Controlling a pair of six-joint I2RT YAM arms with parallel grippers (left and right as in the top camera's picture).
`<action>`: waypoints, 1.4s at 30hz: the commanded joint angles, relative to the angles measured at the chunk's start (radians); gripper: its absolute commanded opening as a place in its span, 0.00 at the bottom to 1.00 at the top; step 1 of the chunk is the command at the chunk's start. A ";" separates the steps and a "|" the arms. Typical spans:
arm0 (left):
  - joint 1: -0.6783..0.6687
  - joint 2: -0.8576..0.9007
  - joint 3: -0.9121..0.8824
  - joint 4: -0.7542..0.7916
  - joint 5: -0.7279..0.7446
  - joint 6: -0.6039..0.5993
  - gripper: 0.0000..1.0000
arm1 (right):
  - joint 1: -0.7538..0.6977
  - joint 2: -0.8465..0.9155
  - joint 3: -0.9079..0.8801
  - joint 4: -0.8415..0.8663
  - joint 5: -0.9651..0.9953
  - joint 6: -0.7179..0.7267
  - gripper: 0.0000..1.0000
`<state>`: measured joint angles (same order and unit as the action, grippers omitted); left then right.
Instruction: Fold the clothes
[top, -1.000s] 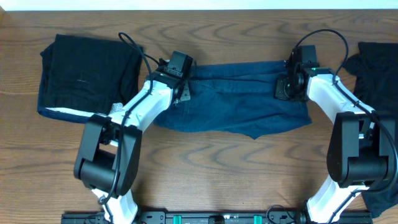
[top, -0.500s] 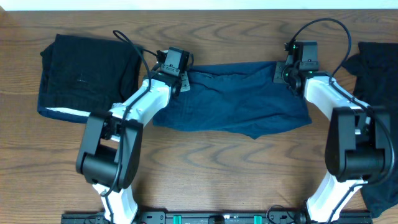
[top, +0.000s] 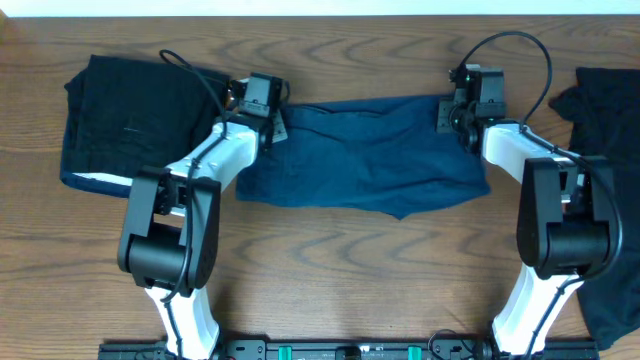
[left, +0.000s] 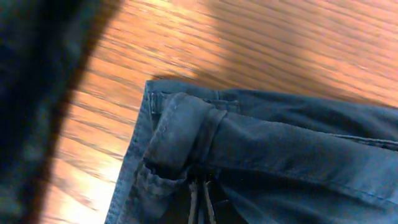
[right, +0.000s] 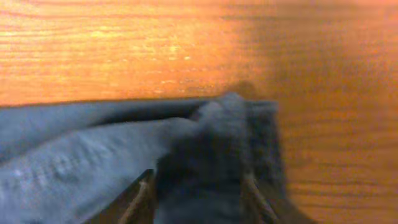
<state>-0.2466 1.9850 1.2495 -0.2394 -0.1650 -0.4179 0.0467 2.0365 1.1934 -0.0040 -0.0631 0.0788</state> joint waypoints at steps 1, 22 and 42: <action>0.019 -0.063 0.006 -0.007 -0.030 0.063 0.06 | 0.006 -0.122 -0.002 -0.006 0.000 -0.036 0.47; -0.080 -0.110 0.005 0.002 0.430 0.047 0.06 | 0.165 -0.121 -0.003 -0.154 -0.414 0.048 0.01; -0.080 0.022 0.005 0.105 0.540 -0.014 0.06 | 0.225 -0.054 -0.003 -0.115 -0.408 0.108 0.01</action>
<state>-0.3294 1.9774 1.2514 -0.1478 0.3275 -0.4225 0.2596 1.9816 1.1908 -0.1238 -0.4675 0.1654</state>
